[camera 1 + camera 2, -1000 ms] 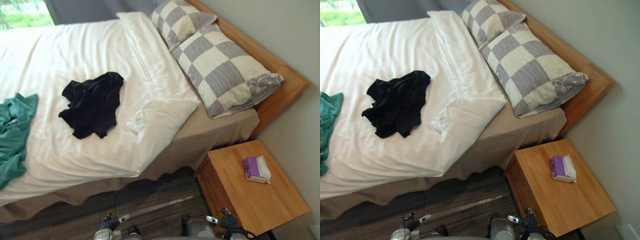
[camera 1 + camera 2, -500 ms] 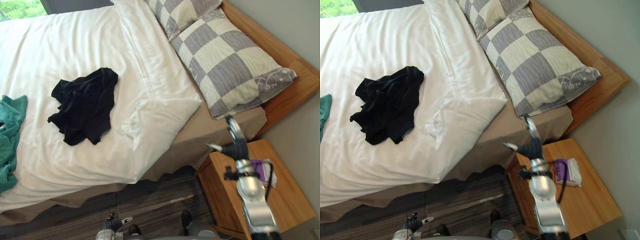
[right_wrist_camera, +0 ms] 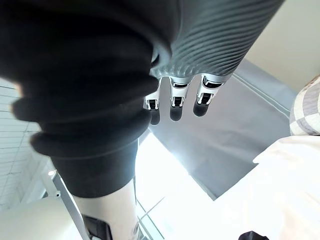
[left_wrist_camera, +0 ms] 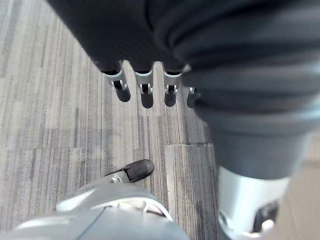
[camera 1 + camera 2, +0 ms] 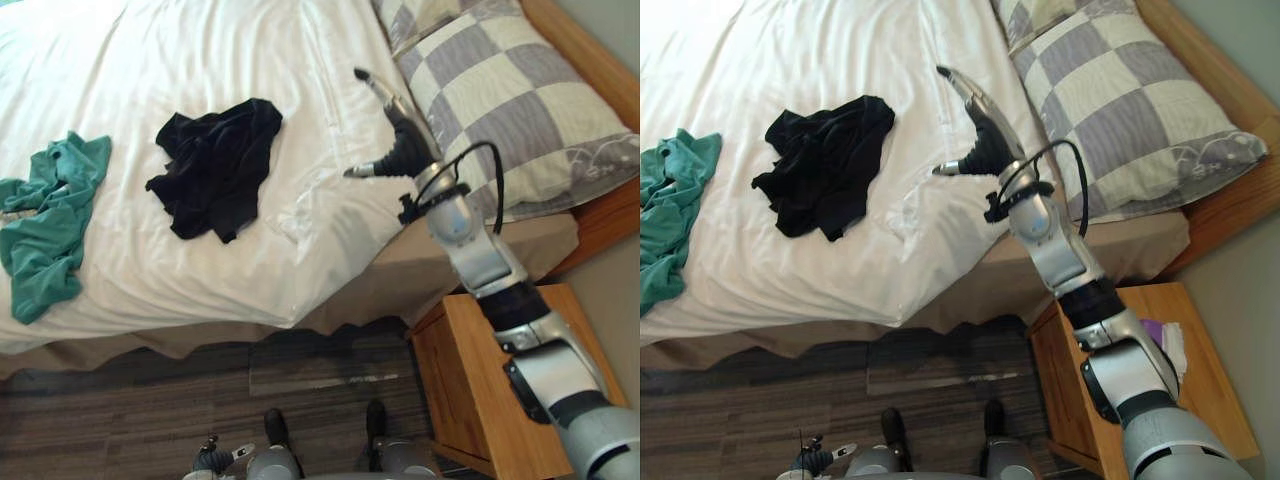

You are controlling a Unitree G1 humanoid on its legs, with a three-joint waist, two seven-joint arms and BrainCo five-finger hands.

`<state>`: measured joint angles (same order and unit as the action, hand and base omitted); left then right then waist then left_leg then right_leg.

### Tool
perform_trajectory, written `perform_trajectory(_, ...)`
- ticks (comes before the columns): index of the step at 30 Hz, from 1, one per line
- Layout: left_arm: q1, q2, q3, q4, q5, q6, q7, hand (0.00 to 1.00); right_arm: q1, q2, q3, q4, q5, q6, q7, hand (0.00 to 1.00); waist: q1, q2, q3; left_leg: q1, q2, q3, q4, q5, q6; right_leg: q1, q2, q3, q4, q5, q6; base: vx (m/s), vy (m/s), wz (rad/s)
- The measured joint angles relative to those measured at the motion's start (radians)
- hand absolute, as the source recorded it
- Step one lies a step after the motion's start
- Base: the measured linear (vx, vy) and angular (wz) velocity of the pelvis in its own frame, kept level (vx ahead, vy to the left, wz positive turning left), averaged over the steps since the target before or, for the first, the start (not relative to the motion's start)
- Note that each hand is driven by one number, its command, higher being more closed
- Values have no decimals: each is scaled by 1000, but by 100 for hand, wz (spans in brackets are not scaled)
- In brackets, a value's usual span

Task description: Tidy the bed and pick cloth on bed and put in laundry

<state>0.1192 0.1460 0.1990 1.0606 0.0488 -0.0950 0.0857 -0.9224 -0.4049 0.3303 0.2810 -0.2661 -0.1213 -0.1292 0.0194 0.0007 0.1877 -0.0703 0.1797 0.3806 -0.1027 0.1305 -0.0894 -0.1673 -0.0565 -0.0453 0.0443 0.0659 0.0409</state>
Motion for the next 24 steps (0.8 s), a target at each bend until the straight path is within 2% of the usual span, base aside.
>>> perform_trajectory(2, 0, 4, 0, -29, -6, -6, 0, 0, -91, -29, 0, 43, -22, 4, -7, 0, 3, 16, 37, -41, 1, -21, 0, 9, 1, -35, 0, -13, 8, 6, 0, -92, 3, 18)
perform_trajectory(5, -3, 21, -1, -54, -21, -24, -2, 0, -174, -84, -9, 76, -54, 10, -31, 0, 17, 27, 89, -101, 1, -23, 0, 27, 5, -92, 0, -12, 6, 25, -2, -83, 6, 3)
perform_trajectory(10, -11, 42, -26, -86, -55, -46, -19, 0, -214, -155, -46, 100, -59, 20, -66, 0, 23, 58, 172, -185, -9, -36, 0, 53, 19, -168, -11, -18, 3, 55, 4, -60, 25, 6)
perform_trajectory(15, -63, 62, -80, -117, -66, -70, -20, 0, -278, -159, -49, 190, -61, 22, -91, 0, 30, 104, 228, -279, -21, -47, 0, 84, 33, -251, -18, -16, -18, 94, 12, -28, 15, 0)
perform_trajectory(17, -89, 73, -92, -117, -79, -72, -19, 0, -301, -158, -37, 222, -61, 22, -93, 0, 30, 113, 233, -306, -21, -49, 0, 85, 33, -274, -19, -17, -26, 103, 11, -39, -2, -1)
perform_trajectory(19, -130, 90, -119, -118, -99, -88, -18, 0, -311, -156, -28, 275, -61, 21, -104, 0, 42, 123, 238, -338, -21, -52, 0, 91, 33, -295, -20, -19, -47, 120, 10, -19, 0, 0)
perform_trajectory(20, -153, 90, -127, -118, -112, -91, -19, 0, -311, -156, -13, 325, -61, 21, -110, 100, 47, 132, 244, -346, -21, -57, 0, 92, 34, -299, -19, -23, -52, 123, 12, -22, 0, 6)
perform_trajectory(24, -174, 92, -133, -118, -155, -116, -19, 0, -323, -151, 29, 416, -60, 7, -113, 100, 50, 153, 254, -385, -21, -72, 0, 98, 26, -329, -20, -36, -52, 122, 12, -10, -2, 7)
